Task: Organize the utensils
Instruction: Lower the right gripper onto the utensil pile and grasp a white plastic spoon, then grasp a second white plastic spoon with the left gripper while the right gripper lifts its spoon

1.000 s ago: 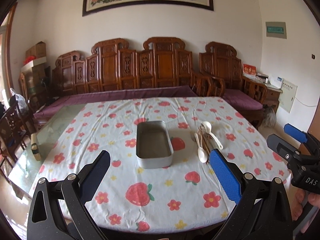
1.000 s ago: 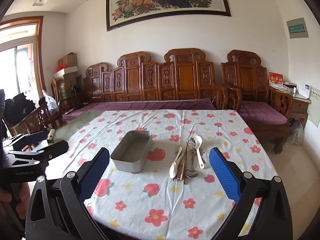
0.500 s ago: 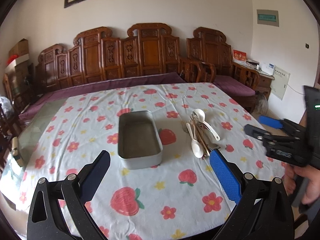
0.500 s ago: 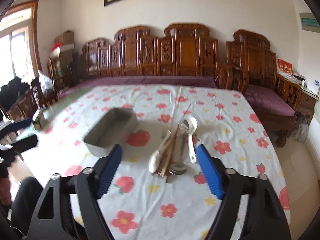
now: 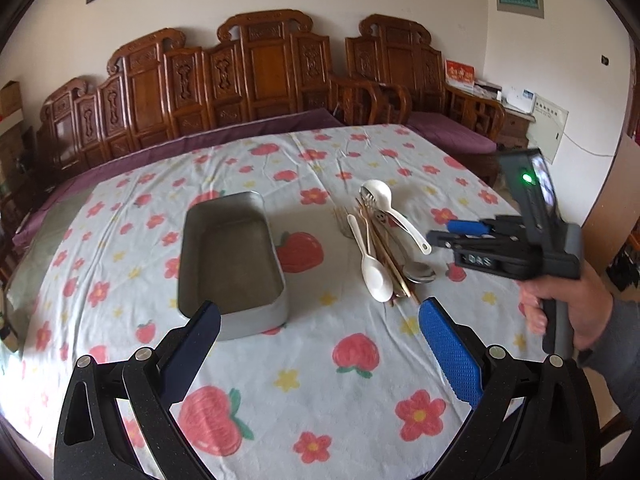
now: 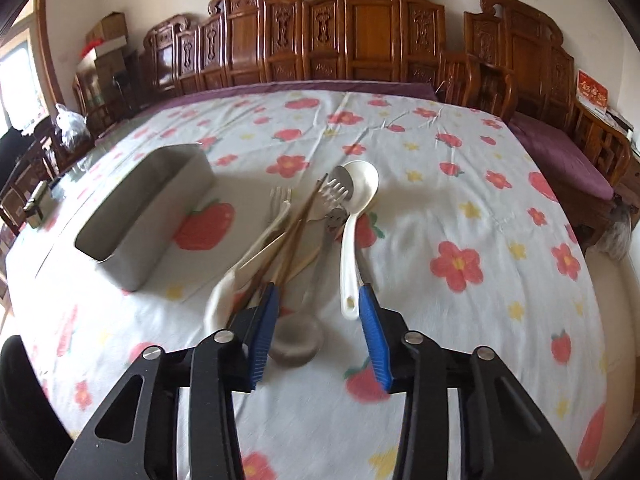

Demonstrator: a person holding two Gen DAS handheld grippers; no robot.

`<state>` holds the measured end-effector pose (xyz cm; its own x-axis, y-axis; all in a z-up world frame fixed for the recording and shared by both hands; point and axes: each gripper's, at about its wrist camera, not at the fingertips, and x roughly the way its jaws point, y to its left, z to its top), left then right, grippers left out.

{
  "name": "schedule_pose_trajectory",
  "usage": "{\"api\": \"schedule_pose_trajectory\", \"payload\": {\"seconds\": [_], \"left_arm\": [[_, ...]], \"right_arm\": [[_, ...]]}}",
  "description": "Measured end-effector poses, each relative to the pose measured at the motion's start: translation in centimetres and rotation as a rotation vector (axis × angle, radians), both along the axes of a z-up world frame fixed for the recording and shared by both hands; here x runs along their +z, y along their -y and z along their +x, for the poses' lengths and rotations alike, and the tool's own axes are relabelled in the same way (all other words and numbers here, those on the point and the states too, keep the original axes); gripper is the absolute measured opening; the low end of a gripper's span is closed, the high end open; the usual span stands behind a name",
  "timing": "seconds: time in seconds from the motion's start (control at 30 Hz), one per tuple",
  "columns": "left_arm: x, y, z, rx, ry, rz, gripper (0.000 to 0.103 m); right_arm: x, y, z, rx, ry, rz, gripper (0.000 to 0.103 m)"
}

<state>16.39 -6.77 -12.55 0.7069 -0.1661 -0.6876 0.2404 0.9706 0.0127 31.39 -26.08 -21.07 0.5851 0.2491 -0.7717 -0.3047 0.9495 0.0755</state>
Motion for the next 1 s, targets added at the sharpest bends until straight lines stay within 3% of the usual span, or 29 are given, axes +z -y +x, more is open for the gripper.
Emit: {"api": "schedule_pose_trajectory", "payload": {"seconds": [0.17,0.37,0.47,0.53,0.63,0.87,1.0], "left_arm": [[-0.9,0.8,2.1,-0.015,-0.026,-0.005,0.092],[-3.1,2.2,4.1,-0.041,-0.061,0.046,0.082],[-3.8,2.8,4.7,-0.056,-0.079,0.052,0.081],[-4.1,3.2,5.1,-0.061,-0.093,0.048,0.081],[-4.5,3.9,5.8,-0.065,-0.113,0.042,0.081],[-6.1,5.7,8.1,-0.084,-0.162,0.034,0.073],[-7.4,6.7,9.4,-0.085,-0.192,0.037,0.064]], "right_arm": [[-1.6,0.0,4.5,-0.002,-0.048,-0.007,0.039],[-3.6,0.2,9.0,-0.032,-0.138,0.034,0.038],[-4.7,0.3,10.2,-0.056,-0.195,0.043,0.029],[-5.0,0.5,10.5,-0.063,-0.214,0.063,0.015],[-4.9,0.8,10.5,-0.077,-0.213,0.062,0.009],[-3.2,3.2,7.8,-0.091,-0.169,0.092,0.005],[-2.1,4.0,5.4,-0.079,-0.138,0.082,0.005]]}}
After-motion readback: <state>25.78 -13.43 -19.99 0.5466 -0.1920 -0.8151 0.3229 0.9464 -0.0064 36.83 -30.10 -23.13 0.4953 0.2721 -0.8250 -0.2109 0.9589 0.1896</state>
